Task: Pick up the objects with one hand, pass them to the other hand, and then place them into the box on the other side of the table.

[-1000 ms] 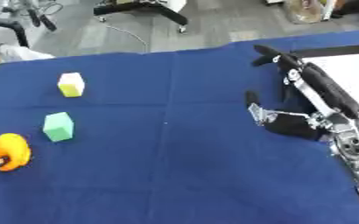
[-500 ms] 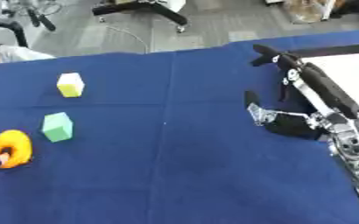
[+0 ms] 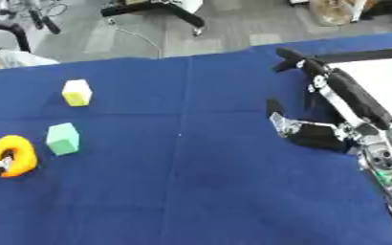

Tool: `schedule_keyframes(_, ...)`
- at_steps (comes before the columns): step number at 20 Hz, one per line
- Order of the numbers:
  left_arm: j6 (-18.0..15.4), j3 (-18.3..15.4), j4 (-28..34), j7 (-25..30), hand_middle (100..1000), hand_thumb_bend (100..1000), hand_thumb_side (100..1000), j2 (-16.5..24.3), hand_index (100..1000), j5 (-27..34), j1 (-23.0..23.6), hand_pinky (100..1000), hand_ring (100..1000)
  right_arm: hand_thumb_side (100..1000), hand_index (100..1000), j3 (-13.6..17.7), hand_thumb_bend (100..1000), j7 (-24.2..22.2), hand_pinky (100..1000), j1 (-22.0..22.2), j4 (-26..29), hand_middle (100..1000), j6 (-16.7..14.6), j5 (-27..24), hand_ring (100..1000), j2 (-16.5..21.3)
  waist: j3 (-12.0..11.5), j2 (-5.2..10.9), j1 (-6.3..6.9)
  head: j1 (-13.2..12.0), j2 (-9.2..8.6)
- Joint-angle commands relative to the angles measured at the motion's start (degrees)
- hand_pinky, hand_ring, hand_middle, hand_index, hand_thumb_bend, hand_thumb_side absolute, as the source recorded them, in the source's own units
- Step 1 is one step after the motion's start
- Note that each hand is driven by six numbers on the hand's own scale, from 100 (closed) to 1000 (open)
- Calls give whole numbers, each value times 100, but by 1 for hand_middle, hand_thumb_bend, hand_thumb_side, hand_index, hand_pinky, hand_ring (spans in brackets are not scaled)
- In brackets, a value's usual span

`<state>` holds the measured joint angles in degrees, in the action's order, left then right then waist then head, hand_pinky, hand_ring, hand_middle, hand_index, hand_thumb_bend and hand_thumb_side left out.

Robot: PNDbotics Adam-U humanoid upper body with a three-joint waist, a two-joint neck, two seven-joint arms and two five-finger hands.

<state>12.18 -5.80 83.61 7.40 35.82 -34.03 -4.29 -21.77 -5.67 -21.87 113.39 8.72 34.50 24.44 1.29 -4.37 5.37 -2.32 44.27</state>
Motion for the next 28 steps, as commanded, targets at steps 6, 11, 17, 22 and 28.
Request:
schedule_keyframes(6,-172,-581,1134,-615,214,208,191,39,460,233,454,711,399,370,1000,100,100,56,338,-51,121,786,19,-3,959,66,-68,102,-72,123,-15)
schedule_keyframes(11,-84,-791,1738,-846,212,223,194,-31,462,328,525,711,400,366,1000,97,100,57,340,-43,121,787,8,-2,957,98,-115,130,-82,203,-15)
schedule_keyframes(17,-277,-763,2204,-1180,213,251,178,-436,453,639,12,702,397,383,1000,99,100,109,332,-26,121,776,-25,-13,948,78,-127,158,-150,286,-15)
schedule_keyframes(22,-638,-394,2332,-1508,225,298,171,-1035,454,1022,-610,703,402,431,1000,201,100,422,325,-71,121,730,-115,-66,918,6,-103,166,-248,313,-15)
schedule_keyframes(28,-1148,322,2058,-1265,232,317,167,-1866,453,1534,-1442,703,404,455,1000,305,100,932,349,-279,121,727,-257,-322,917,0,-55,108,-341,270,-15)
